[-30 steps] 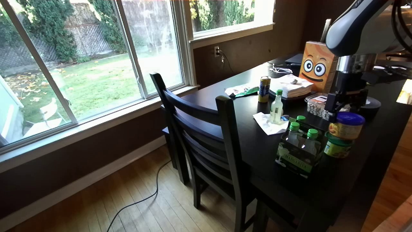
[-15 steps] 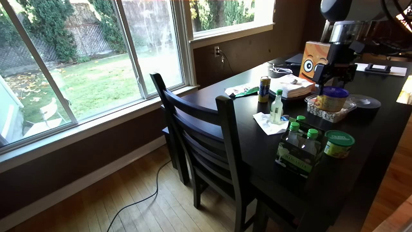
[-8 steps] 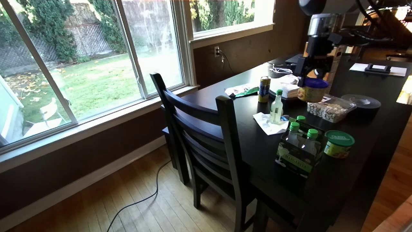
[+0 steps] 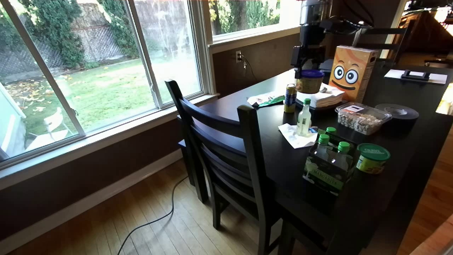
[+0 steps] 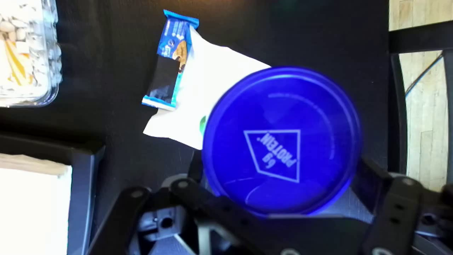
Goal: Take the can with the blue lid off of the can with the green lid
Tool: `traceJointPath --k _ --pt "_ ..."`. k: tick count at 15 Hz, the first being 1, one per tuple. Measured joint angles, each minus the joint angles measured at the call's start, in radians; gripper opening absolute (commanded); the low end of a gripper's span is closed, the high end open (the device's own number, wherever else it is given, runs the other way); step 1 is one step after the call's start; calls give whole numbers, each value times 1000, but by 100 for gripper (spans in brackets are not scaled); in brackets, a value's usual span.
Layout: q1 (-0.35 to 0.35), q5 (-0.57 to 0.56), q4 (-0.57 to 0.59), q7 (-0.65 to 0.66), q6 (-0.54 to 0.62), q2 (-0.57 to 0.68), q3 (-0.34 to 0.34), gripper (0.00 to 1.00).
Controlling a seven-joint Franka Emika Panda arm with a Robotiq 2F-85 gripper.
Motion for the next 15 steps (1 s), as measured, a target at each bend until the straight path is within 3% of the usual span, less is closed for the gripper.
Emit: traceJointPath --k 7,14,15 --pt "22 12 259 193 -78 187 58 71" --pt "93 62 408 370 -79 356 122 71" --pt "98 63 422 371 -79 375 127 96"
